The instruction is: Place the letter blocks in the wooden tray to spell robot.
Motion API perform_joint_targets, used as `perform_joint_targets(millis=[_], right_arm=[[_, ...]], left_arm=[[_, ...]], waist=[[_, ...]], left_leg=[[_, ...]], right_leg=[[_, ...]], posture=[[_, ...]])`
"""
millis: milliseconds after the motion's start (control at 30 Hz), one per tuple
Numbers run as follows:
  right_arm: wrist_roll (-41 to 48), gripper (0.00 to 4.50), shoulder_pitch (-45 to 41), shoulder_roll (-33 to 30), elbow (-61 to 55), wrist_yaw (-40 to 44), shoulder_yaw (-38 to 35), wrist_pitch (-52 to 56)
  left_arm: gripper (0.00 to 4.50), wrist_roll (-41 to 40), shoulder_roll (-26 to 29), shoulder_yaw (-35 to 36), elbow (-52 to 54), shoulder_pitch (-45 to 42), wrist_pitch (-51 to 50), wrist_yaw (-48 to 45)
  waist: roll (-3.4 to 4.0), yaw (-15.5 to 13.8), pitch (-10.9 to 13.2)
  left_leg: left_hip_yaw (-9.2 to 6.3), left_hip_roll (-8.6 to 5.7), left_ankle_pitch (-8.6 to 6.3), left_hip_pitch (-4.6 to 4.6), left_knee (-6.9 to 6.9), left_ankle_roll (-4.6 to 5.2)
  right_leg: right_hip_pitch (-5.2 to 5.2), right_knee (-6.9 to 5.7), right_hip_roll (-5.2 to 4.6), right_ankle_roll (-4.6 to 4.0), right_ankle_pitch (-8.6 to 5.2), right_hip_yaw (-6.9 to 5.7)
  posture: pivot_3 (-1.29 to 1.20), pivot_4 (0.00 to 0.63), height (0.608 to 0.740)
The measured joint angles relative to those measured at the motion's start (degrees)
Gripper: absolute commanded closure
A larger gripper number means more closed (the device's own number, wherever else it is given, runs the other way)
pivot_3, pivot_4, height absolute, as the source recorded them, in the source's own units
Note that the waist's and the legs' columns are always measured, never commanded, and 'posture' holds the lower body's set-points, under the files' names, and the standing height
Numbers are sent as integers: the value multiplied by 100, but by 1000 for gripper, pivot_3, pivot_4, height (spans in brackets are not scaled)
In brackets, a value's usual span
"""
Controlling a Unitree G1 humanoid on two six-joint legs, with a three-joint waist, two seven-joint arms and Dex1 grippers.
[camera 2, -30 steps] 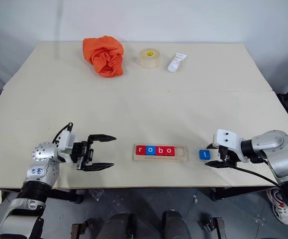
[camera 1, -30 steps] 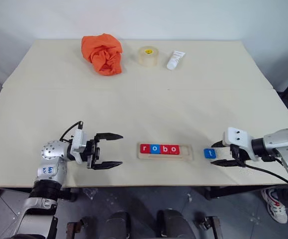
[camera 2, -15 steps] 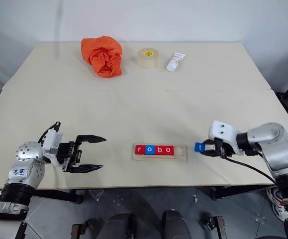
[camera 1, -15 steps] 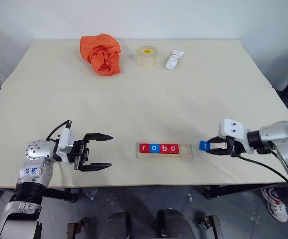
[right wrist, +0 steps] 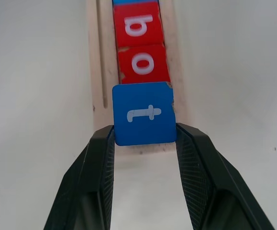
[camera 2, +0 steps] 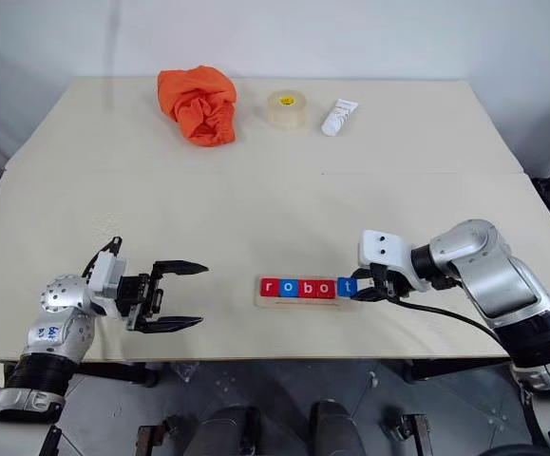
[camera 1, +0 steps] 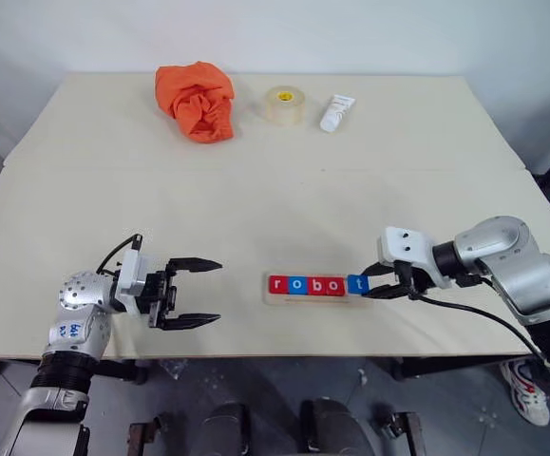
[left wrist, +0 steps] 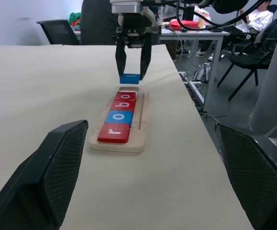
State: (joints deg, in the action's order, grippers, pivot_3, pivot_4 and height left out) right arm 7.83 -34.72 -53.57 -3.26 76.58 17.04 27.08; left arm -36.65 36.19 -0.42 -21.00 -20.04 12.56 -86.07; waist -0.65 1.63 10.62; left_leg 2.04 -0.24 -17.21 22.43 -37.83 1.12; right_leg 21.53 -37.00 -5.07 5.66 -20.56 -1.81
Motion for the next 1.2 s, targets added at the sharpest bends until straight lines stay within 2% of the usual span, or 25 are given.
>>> perform_joint_targets(millis=[400, 700, 967, 1100, 1200], right_arm=[[-107, 3031, -31, 161, 125, 67, 79, -91], [-195, 34, -31, 244, 116, 72, 83, -88], [-77, 34, 14, 143, -11, 120, -56, 40], [222, 34, 376, 137, 36, 84, -595, -174], [611, 34, 810, 133, 415, 240, -1169, -706]], left_arm=[[0, 12, -28, 11, 119, 92, 22, 1], [0, 71, -112, 31, 124, 90, 57, 1], [0, 122, -161, 38, 121, 72, 66, 3], [0, 372, -249, 36, 124, 64, 125, 67], [0, 830, -223, 40, 226, 73, -15, 629]], waist=[[0, -4, 0], [0, -4, 0], [0, -5, 0], [0, -28, 0], [0, -49, 0]], left_leg=[[-1, 0, 0, 0, -2, -1], [-1, 0, 1, 0, -3, -1], [-2, 0, 1, 0, -4, -1], [-8, 0, 0, 1, -6, 0], [-7, -2, -1, 2, -9, 3]], right_leg=[[-2, -1, -1, 0, 0, -4], [-2, -2, -1, 0, 0, -8], [-3, -2, -2, 0, 0, -11], [-9, -1, -3, 0, 0, -22], [-14, 1, -4, 4, 2, -25]], posture=[[0, 150, 740], [0, 150, 740], [0, 150, 740], [0, 150, 740], [0, 150, 740]])
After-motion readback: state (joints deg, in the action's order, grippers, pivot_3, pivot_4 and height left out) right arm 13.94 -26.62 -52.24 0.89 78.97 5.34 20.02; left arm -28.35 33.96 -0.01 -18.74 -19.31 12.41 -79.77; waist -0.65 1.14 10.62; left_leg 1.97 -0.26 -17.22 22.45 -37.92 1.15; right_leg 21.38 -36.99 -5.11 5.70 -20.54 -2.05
